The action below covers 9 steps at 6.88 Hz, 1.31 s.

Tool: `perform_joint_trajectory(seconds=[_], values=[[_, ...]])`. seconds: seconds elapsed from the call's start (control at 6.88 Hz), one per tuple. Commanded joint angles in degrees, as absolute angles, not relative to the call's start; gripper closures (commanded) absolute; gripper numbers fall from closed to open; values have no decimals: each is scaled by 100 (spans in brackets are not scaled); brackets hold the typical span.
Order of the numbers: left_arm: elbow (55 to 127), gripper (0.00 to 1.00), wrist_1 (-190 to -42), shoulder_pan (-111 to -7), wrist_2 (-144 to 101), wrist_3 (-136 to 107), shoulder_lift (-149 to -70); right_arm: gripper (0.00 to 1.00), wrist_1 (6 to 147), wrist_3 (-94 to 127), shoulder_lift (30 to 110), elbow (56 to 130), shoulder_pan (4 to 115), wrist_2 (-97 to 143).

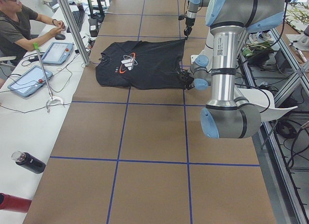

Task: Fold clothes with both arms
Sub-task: 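Move the left gripper down and grasp the other hem corner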

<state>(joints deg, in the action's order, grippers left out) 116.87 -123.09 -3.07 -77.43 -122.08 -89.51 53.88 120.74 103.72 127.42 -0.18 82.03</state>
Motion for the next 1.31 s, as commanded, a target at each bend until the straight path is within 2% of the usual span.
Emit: perform_joint_trajectory(seconds=[0.0,0.15,0.29,0.44,0.58,0.73,1.16], values=[[11646,51,-12278,-299,-7743,-12208,-9009,100,5388,12076,10371,12735,-18,8209],[11646,53,-12278,-299,-7743,-12208,-8991,100,5388,12067,10371,12735,-9,8209],[11637,60,-12278,-308,-7743,-12208,-8974,100,5388,12067,10371,12735,-9,8209],[11645,72,-12278,-308,-7743,-12208,-8991,100,5388,12067,10362,12735,0,8209],[11672,95,-12278,-308,-7752,-12208,-8983,100,5388,12067,10362,12727,0,8209],[11681,100,-12278,-308,-7752,-12208,-8974,100,5388,12067,10362,12718,0,8209],[12276,100,-12087,-325,-8189,-12199,-8921,100,5379,12015,10397,12762,262,8444]])
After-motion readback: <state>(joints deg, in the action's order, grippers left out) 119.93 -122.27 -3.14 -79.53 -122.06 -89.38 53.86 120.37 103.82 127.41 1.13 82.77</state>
